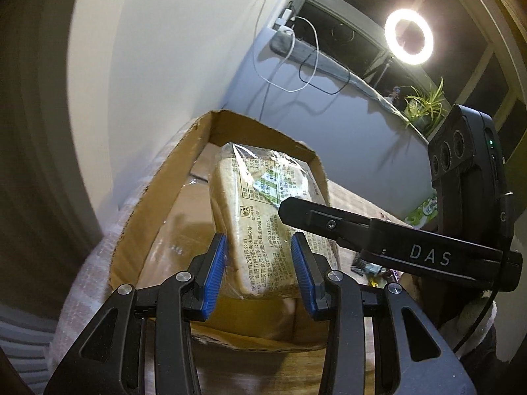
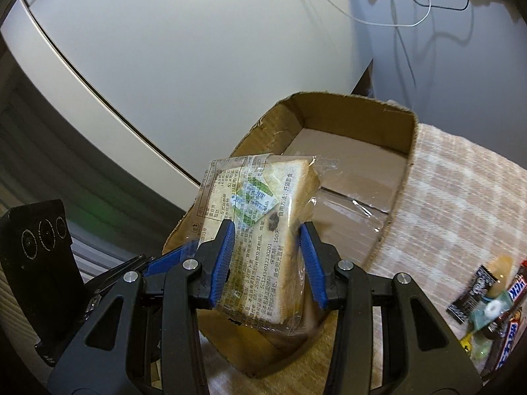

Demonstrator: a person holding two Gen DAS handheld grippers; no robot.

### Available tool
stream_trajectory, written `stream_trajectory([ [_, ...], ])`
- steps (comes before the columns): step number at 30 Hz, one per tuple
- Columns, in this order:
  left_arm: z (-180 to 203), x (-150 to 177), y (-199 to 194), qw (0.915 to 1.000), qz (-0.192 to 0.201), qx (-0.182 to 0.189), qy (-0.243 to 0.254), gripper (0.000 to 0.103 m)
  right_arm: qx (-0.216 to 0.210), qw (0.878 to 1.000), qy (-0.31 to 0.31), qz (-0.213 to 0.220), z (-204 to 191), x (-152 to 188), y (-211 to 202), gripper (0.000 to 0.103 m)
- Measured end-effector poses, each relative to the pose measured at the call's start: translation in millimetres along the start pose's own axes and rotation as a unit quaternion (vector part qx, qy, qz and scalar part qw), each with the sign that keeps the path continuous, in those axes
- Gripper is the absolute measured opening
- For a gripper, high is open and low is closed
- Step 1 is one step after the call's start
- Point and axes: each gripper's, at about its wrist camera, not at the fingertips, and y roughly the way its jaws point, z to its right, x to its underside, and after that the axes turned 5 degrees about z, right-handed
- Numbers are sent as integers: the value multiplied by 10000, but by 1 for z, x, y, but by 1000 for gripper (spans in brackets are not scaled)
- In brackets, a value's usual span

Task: Organize snacks
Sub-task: 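Lower the bread loaf into the cardboard box and open both grippers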

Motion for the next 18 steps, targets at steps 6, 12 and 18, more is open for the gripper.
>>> stream_trajectory([
  [6,-3,0,-2,9999,23,-97,-17,36,137,9999,-85,-39,-2,-2,11,45],
  [12,-4,-1,-9,9997,145,-187,-23,36,204,9998,-48,69,4,-3,-1,45],
  [18,6,0,-15,9996,198,-179,79,36,231,9994,-135,213,2,0,-24,45],
])
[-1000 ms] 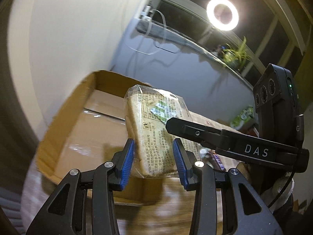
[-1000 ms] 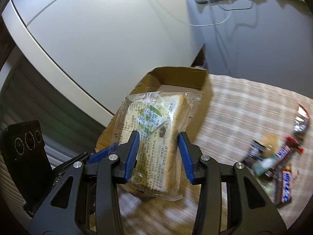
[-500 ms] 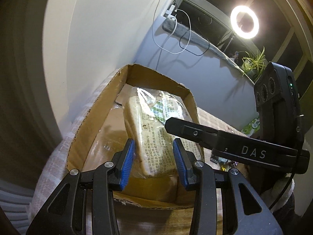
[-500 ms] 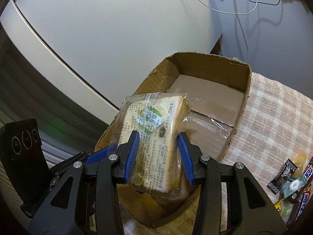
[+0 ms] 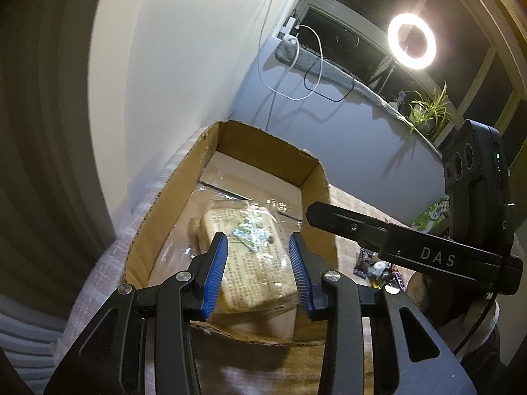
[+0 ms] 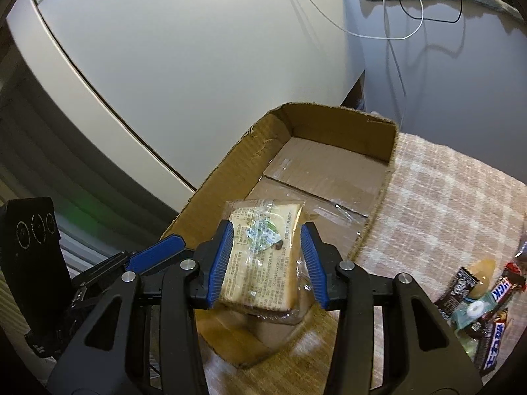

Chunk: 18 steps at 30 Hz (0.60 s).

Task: Organize snacks
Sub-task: 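Lower the bread loaf into the cardboard box and open both grippers, then move both grippers back over the pile of candies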

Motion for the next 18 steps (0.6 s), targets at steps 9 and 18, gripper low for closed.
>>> stream_trajectory([
  [9,28,11,-8,9997,-25,132,205,39,173,9995,-10,257,18,10,-44,46],
  [18,73,28,-3,9972,-215,441,557,40,746,9954,-2,597,63,33,-104,61],
])
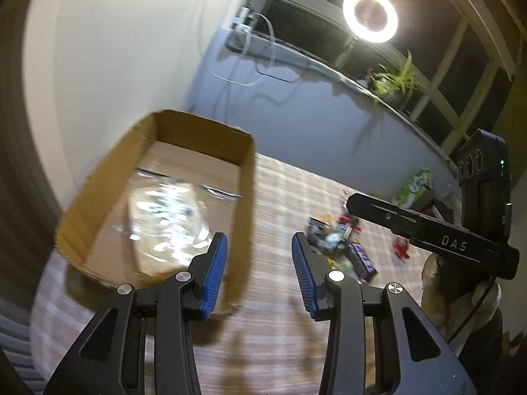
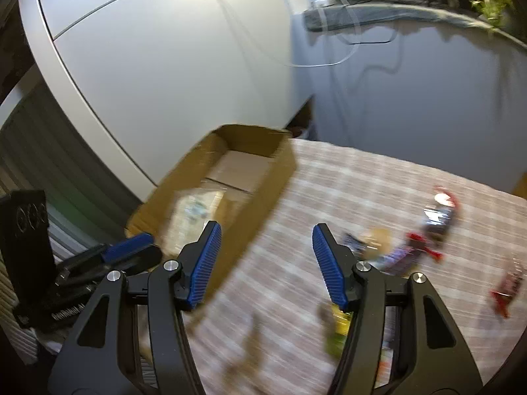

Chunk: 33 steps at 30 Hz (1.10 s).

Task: Organize snacks
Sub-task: 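Move both grippers back over the pile of candies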

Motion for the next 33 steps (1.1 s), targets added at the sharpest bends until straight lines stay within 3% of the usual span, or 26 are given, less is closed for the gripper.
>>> stream_trajectory([
  [10,48,24,34,9977,-470,381,316,43,643,9978,72,-155,67,37,-38,61],
  [21,84,43,83,9913,-1025,587,574,43,770,9943,212,-707,107,79,-25,60],
  [24,88,45,96,9903,-1117,517,638,43,674,9937,299,-846,115,82,-15,53],
  [27,93,46,108,9886,-1212,459,760,34,629,9932,338,-924,119,83,-7,51],
  [33,112,47,125,9813,-1253,112,1459,30,600,9929,363,-957,122,80,6,47],
])
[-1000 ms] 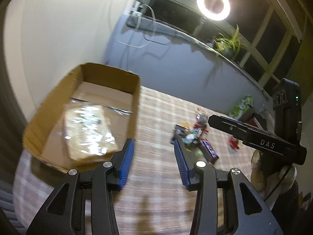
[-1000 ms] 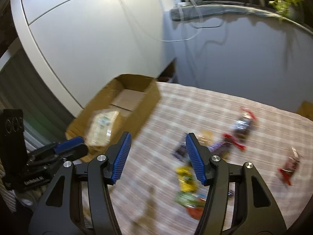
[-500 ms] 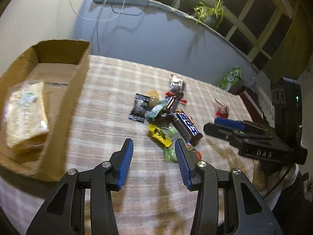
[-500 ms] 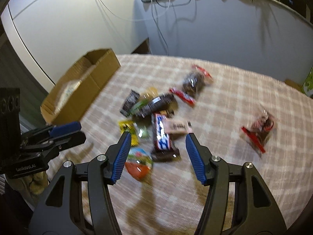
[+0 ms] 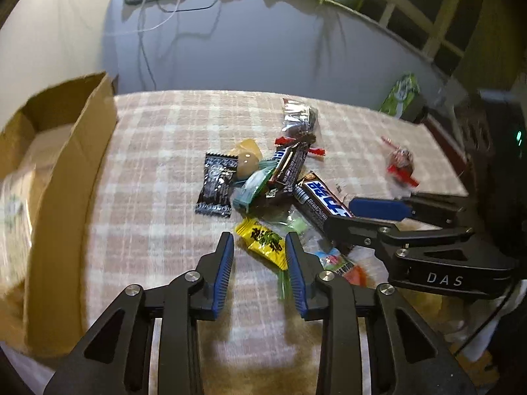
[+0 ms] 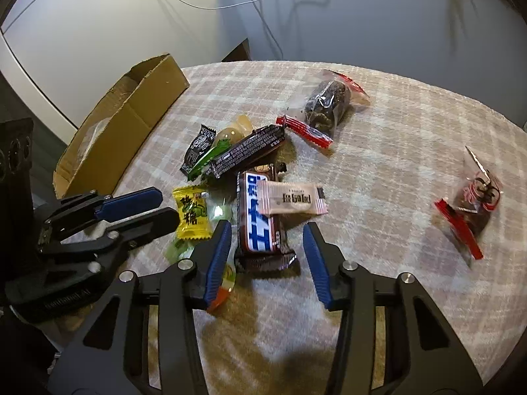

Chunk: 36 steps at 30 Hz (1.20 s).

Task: Organize snacks
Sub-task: 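Move both grippers back over the pile of candies, then grasp the yellow candy with the left gripper while the right grasps the blue-lettered chocolate bar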

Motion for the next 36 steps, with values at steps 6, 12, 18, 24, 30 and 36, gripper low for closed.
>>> stream_trajectory([
  [6,12,2,15,9983,-123,-295,485,25,108,9998,-184,22,-5,-4,9,41],
  [12,13,1,19,9983,-62,-266,518,18,224,9990,-379,51,-7,-6,12,35],
  [18,12,1,18,9988,26,-229,430,16,240,9989,-395,56,-6,-6,10,31],
  [24,9,1,11,9995,128,-160,254,12,214,9994,-235,130,0,-2,1,30],
  [30,9,2,12,9994,80,-118,320,12,220,9995,-222,109,2,1,-4,30],
  [36,18,0,24,9985,-134,-198,486,29,260,9992,-274,145,-2,0,-6,30],
])
